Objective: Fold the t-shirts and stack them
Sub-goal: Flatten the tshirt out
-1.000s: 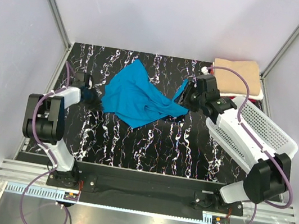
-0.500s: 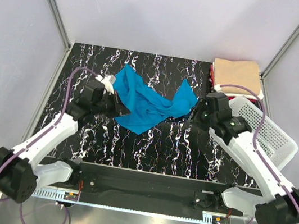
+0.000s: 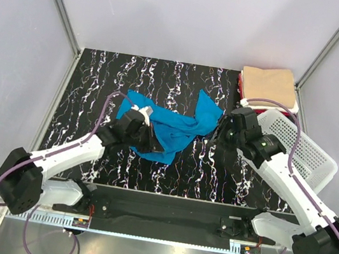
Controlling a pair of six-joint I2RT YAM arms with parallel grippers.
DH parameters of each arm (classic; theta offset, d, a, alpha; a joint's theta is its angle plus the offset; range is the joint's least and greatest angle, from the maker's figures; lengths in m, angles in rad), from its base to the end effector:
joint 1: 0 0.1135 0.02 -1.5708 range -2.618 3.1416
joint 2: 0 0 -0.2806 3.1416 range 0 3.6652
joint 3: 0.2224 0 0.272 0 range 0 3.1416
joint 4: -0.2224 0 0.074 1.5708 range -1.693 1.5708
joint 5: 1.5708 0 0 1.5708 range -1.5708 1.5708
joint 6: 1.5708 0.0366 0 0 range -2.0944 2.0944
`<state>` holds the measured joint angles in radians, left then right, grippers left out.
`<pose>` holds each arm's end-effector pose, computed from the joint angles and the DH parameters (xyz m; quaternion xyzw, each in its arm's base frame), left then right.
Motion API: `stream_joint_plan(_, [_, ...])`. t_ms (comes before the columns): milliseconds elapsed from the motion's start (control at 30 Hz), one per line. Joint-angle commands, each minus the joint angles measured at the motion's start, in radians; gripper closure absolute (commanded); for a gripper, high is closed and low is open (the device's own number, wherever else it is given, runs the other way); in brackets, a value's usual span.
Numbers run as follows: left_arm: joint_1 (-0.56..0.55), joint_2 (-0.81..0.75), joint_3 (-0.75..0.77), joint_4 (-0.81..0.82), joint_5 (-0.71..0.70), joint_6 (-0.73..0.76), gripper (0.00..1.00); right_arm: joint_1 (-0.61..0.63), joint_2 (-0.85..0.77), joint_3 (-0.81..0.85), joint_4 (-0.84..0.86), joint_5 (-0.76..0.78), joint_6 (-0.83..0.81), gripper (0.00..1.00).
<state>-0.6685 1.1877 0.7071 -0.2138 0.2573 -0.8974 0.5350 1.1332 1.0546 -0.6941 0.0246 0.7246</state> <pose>0.2000 -0.1698 0.2343 -0.0485 0.8984 -0.3792 0.2163 0.2151 0.1264 0.3294 0.0920 0.9168 0.2197 0.3207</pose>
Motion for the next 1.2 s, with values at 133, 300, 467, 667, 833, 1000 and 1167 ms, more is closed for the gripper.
stream_joint_plan(133, [0.183, -0.123, 0.112, -0.128, -0.083, 0.118, 1.0, 0.152, 0.086, -0.074, 0.247, -0.051, 0.028, 0.57])
stream_joint_plan(300, [0.368, -0.171, 0.164, -0.197, -0.001, 0.198, 1.0, 0.266, 0.299, -0.006, 0.288, 0.044, 0.096, 0.57])
stream_joint_plan(467, [0.417, -0.18, 0.216, -0.21, 0.03, 0.227, 1.0, 0.266, 0.462, 0.071, 0.294, 0.168, 0.107, 0.54])
stream_joint_plan(667, [0.446, -0.181, 0.247, -0.225, 0.028, 0.241, 1.0, 0.266, 0.628, 0.166, 0.331, 0.178, -0.025, 0.46])
stream_joint_plan(833, [0.471, -0.169, 0.337, -0.239, 0.008, 0.235, 1.0, 0.26, 0.6, 0.145, 0.304, 0.219, 0.041, 0.46])
stream_joint_plan(1000, [0.466, -0.123, 0.402, -0.151, 0.167, 0.152, 1.0, 0.26, 0.453, 0.108, 0.303, 0.218, 0.088, 0.46])
stream_joint_plan(1167, [0.4, -0.19, 0.252, -0.145, 0.154, 0.129, 1.0, 0.261, 0.308, 0.074, 0.28, 0.224, 0.101, 0.45])
